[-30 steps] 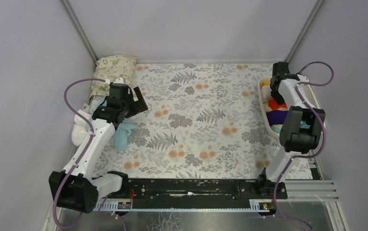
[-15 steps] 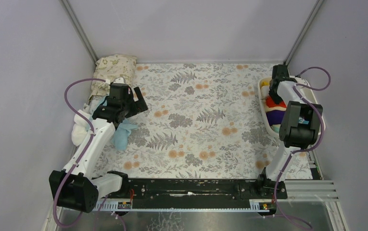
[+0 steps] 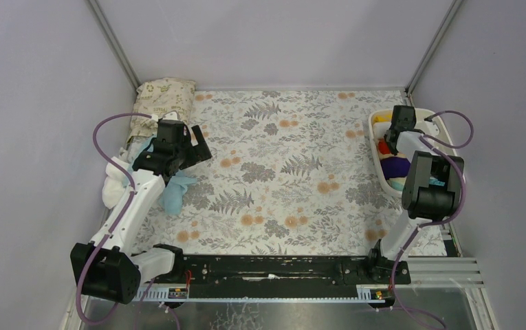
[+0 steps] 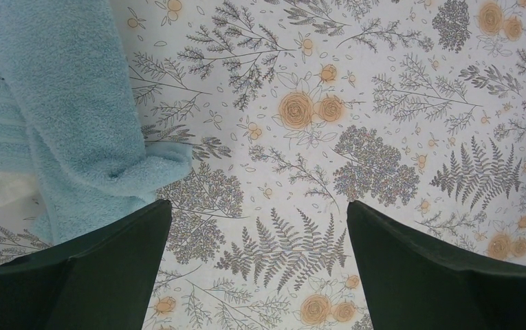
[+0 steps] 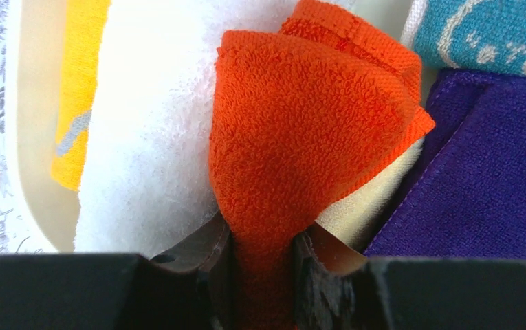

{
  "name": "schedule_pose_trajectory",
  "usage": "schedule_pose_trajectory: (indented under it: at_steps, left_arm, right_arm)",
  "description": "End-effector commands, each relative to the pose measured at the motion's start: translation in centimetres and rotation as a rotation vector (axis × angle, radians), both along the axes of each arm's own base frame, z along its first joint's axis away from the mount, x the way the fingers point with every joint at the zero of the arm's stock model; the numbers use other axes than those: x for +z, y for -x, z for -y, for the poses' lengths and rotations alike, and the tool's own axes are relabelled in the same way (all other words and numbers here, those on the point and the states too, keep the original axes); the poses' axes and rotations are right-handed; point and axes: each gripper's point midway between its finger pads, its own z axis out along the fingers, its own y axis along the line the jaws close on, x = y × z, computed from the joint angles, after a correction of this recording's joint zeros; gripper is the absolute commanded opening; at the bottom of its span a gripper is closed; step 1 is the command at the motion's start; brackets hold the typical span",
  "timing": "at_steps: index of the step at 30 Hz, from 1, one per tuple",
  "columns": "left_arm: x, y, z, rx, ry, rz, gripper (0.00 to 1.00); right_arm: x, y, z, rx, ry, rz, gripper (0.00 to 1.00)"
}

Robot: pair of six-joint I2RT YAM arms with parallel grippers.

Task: Roll the towels
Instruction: Place the towel in the bin.

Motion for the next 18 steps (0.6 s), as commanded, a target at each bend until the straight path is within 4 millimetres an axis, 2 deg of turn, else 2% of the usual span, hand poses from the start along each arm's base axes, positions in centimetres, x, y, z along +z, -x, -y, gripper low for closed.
schedule_pose_trajectory:
  at_steps: [1, 5, 8, 10, 12, 16, 18]
  left_arm:
    - [0.7, -0.4, -0.2, -0.006, -0.008, 0.044, 0.99]
    - [0.8, -0.4, -0.2, -0.006, -0.008, 0.045, 0.99]
    - [0.9, -0.4, -0.2, -0.006, -0.008, 0.049, 0.99]
    - [0.8, -0.4, -0.2, -0.006, -0.007, 0.047, 0.99]
    - [0.8, -0.4, -0.1, -0.008, -0.006, 0.047, 0.99]
    - [0.9, -0.4, 0.0, -0.011, -0.002, 0.050, 0.99]
    - [0.9, -0.4, 0.0, -0.013, 0.000, 0.051, 1.00]
  right_arm:
    - [-1.9, -0.3, -2.8, 0.075, -0.127, 0.072, 0.01]
    - [-1.4, -1.2, -3.2, 0.100, -0.151, 0.108, 0.00]
    - [-2.9, -1.1, -3.6, 0.114, -0.189, 0.083, 0.00]
    - [-4.4, -0.5, -3.7, 0.102, -0.217, 0.038, 0.00]
    - [-5.0, 0.2, -3.7, 0.087, -0.229, 0.010, 0.03]
    - [-3.0, 0.4, -3.1, 0.089, -0.187, 0.037, 0.22]
    - [-1.6, 0.2, -2.7, 0.097, -0.161, 0.054, 0.26]
